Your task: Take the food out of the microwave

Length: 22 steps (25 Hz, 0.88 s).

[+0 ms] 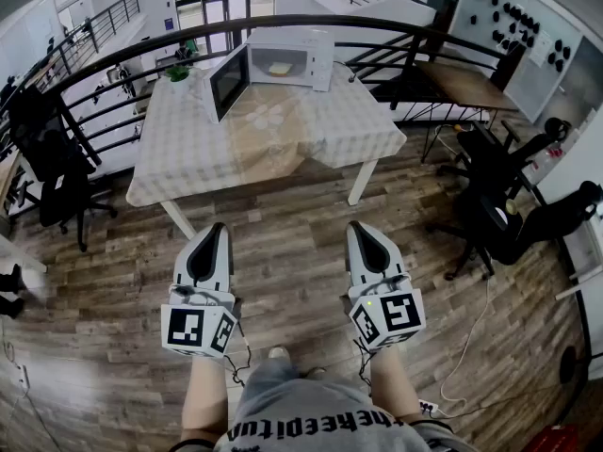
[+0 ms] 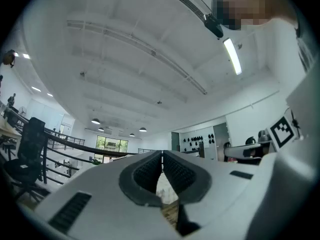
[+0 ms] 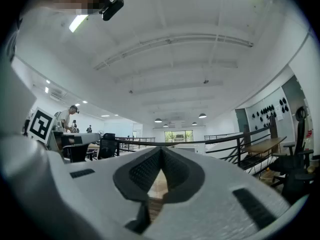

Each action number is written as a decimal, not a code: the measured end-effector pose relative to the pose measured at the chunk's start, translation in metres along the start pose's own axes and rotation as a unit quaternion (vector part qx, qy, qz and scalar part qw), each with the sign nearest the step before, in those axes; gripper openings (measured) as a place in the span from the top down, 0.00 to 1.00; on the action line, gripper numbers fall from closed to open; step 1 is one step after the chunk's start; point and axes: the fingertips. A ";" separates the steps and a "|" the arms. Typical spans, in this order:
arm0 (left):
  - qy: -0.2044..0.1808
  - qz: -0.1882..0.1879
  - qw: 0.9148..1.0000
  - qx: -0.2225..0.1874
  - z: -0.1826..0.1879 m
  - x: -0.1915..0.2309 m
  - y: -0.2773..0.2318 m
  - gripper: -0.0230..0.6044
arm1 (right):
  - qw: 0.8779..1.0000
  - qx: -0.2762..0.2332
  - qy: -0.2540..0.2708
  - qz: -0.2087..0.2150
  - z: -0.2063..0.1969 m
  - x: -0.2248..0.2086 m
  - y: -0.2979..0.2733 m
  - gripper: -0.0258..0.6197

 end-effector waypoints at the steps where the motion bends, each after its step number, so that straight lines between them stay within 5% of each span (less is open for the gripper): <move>1: 0.001 -0.001 1.000 -0.002 0.000 0.000 0.000 0.94 | 1.000 0.000 0.001 -0.001 0.000 0.001 0.000 0.95; 22: -0.012 -0.020 1.000 -0.014 0.006 0.038 -0.021 0.94 | 1.000 -0.018 0.004 -0.024 0.003 0.012 -0.037 0.95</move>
Point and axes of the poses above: the fingertips, and each gripper's own axes: y backward along the fingers, x to its left, z out of its top, and after that the axes turned 10 degrees about y, right-handed
